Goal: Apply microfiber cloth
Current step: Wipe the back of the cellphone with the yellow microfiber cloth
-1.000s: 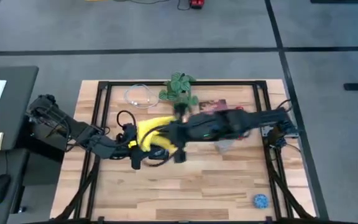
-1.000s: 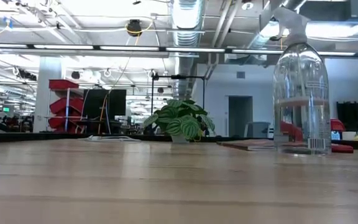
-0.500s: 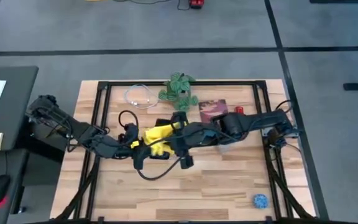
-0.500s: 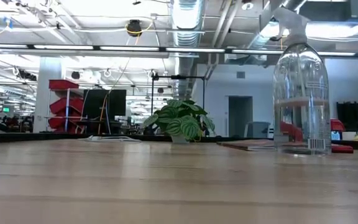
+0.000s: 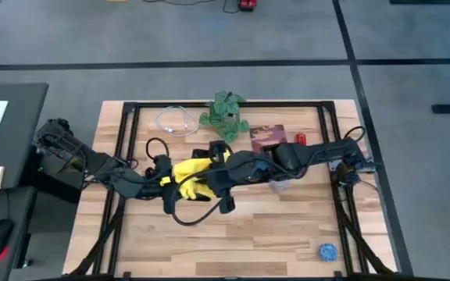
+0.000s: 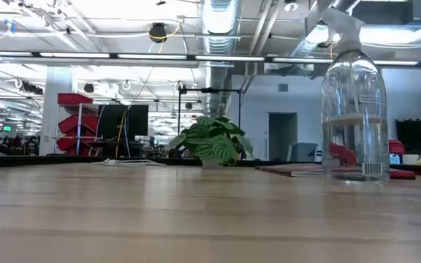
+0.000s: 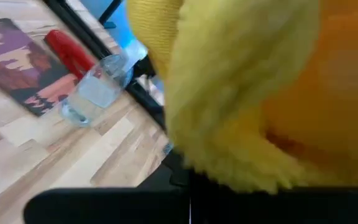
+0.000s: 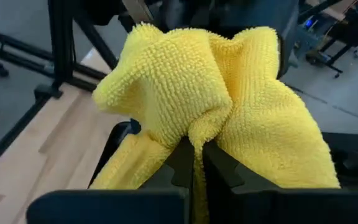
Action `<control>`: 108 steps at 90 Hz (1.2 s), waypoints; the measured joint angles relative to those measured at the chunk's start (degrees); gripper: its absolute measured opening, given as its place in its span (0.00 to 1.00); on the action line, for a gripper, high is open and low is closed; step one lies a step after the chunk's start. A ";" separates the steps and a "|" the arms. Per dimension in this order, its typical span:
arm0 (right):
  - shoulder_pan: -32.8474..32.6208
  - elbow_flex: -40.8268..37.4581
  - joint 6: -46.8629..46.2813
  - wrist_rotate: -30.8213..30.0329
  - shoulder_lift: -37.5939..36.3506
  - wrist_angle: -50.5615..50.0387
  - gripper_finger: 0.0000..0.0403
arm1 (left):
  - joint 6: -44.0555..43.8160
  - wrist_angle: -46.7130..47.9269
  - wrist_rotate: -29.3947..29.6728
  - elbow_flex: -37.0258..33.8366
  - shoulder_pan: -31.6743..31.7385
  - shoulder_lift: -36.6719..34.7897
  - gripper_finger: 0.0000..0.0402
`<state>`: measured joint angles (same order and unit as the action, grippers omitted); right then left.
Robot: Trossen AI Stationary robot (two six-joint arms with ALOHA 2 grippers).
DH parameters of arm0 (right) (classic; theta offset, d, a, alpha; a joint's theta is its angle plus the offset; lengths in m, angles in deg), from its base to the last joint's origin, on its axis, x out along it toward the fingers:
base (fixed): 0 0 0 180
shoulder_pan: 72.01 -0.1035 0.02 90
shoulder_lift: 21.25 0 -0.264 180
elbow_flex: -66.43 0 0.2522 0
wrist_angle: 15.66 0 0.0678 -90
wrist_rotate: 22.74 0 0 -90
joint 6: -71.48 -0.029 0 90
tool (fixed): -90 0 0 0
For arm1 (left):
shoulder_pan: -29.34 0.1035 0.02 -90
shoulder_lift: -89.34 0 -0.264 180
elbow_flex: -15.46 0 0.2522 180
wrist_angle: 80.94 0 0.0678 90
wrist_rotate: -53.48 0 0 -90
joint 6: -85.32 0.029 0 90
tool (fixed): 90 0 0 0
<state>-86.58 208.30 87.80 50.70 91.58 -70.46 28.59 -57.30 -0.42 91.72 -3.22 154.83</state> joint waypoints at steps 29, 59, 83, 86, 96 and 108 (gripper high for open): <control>-1.05 0.24 -7.81 -0.07 -0.19 -10.49 0.00 | -0.09 1.87 -0.03 -0.04 0.11 0.22 0.01; -2.43 -11.04 -17.38 7.62 0.04 -20.52 0.00 | -19.90 32.51 -1.76 0.11 -0.61 0.63 0.01; -3.39 -32.16 -20.63 14.38 0.18 11.64 0.00 | -21.75 34.36 -0.44 0.13 -2.85 -1.76 0.01; -3.39 -35.12 -21.33 13.61 0.18 16.56 0.00 | -21.75 34.22 -0.30 0.13 -3.05 -1.85 0.01; -3.27 -43.67 -22.87 10.01 0.37 28.19 0.00 | -21.86 33.75 -0.22 0.13 -4.15 -2.03 0.01; -3.23 -47.66 -23.87 9.18 4.18 33.65 0.00 | -21.87 33.83 -0.55 0.11 -5.33 -2.01 0.01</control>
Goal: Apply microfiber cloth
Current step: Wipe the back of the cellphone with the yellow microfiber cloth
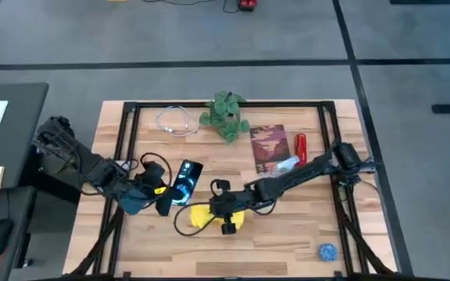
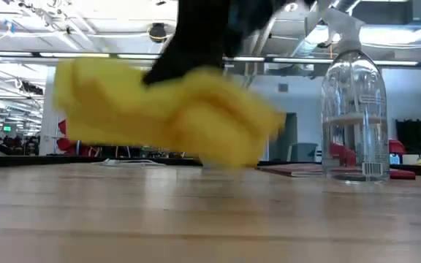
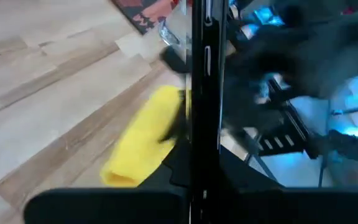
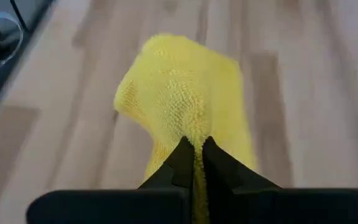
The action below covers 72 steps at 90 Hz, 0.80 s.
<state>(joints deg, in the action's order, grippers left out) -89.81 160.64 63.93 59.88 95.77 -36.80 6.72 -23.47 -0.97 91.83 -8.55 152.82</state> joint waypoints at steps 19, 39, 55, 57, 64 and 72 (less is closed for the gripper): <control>-1.89 2.58 -2.64 1.20 8.65 0.51 0.08 | 0.30 0.07 -0.35 0.00 -1.07 -0.02 0.01; -2.70 9.31 -9.98 3.19 7.77 -10.59 0.38 | 2.26 0.07 -0.79 -0.04 -3.02 -0.22 0.01; -2.25 13.45 -16.75 3.23 -1.06 -17.58 0.63 | 5.97 -0.80 -0.56 -0.11 -3.85 -0.61 0.01; -2.24 13.45 -17.81 2.95 -2.19 -17.41 0.64 | 6.65 -1.28 -0.33 -0.11 -3.89 -0.64 0.01; -2.27 13.44 -20.81 0.57 -5.97 -16.80 0.67 | 9.36 -2.40 0.15 -0.11 -3.91 -0.98 0.02; -3.02 13.43 -22.93 -5.03 -10.07 -15.19 0.66 | 13.15 -5.22 0.92 -0.11 -4.29 -1.57 0.02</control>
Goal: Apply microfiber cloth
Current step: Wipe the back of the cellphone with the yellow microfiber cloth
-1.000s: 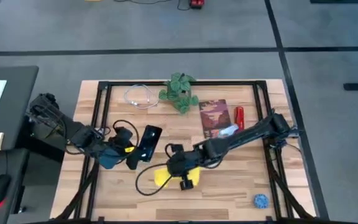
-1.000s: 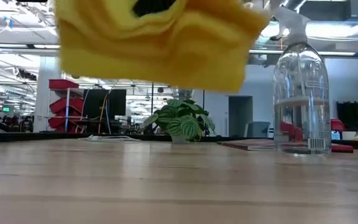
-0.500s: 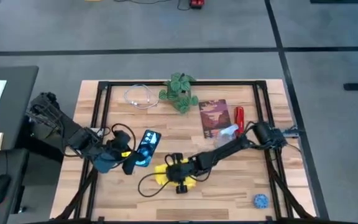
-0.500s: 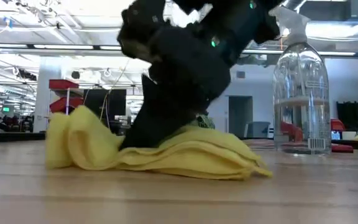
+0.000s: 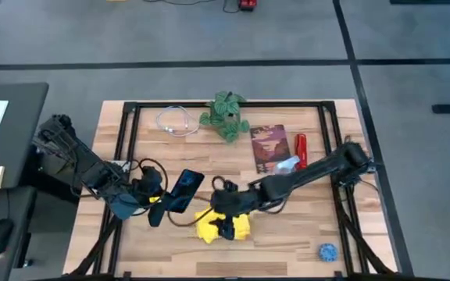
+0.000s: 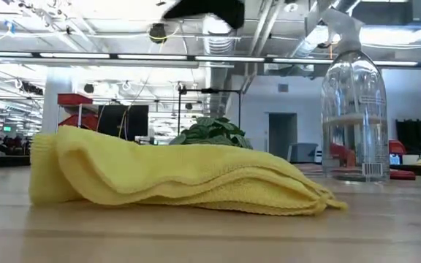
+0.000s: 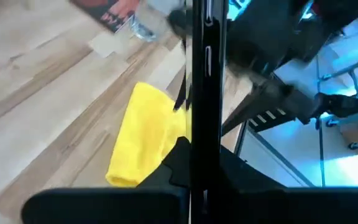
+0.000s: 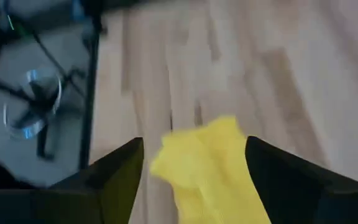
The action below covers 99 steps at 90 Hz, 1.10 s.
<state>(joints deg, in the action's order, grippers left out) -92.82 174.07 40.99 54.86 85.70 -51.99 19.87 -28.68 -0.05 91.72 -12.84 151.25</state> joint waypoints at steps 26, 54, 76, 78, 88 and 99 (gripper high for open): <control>0.42 -0.04 -1.04 -5.88 -3.07 21.58 0.62 | 16.07 -13.09 1.24 0.00 -1.34 -0.46 0.02; 2.40 -0.02 0.94 -5.99 -2.70 35.53 0.38 | 20.68 -15.71 1.25 0.00 -1.38 -0.44 0.02; 3.21 0.02 0.29 -5.27 -2.87 33.26 0.05 | 21.25 -15.34 1.06 -0.04 -1.38 -0.39 0.06; 3.29 0.02 0.28 -5.04 -3.06 32.72 0.05 | 21.25 -14.89 1.11 -0.04 -1.38 -0.37 0.07; 3.76 0.00 0.85 -3.45 -4.26 29.35 0.03 | 21.03 -12.97 1.92 -0.09 -1.31 -0.41 0.14; 3.76 -0.01 2.33 -2.38 -6.38 22.06 0.03 | 18.68 -9.63 1.93 -0.07 -1.15 -0.42 0.19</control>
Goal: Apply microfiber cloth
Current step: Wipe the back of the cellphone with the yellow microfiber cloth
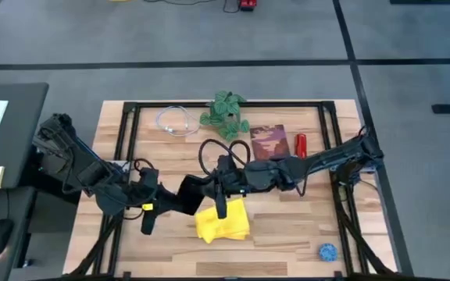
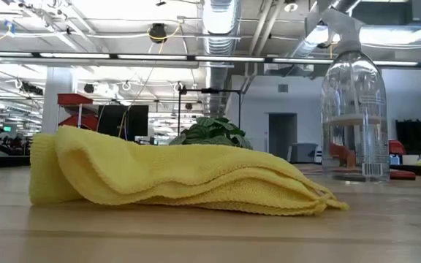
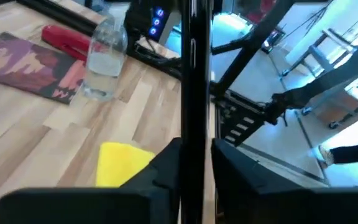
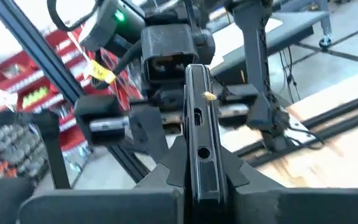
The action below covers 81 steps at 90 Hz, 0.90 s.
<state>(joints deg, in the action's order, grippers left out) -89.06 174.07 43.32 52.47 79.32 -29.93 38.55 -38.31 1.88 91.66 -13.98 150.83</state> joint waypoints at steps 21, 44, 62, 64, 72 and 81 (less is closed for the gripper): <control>-0.67 -0.08 5.73 -0.04 -4.19 -9.75 0.03 | -1.54 2.11 -0.18 0.02 0.33 0.00 0.21; -1.60 -0.08 11.29 0.06 -5.51 -13.26 0.03 | 0.89 -2.07 0.93 0.02 2.65 0.00 0.21; -1.75 -0.08 11.71 0.11 -5.52 -19.21 0.03 | 14.14 -19.18 1.14 0.07 4.75 0.01 0.20; -1.75 -0.08 11.73 0.09 -5.50 -19.89 0.03 | 15.34 -20.95 1.13 0.09 5.11 0.00 0.20; -1.71 -0.08 11.80 0.09 -5.48 -21.93 0.03 | 17.47 -25.91 0.12 0.09 7.17 0.00 0.16; -1.71 -0.08 12.18 0.05 -5.44 -23.48 0.03 | 16.95 -27.16 -5.31 0.09 10.96 0.56 0.09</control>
<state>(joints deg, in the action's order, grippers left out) -90.77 173.99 55.50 52.52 73.88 -53.41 55.50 -65.47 -3.43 91.74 -3.03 151.39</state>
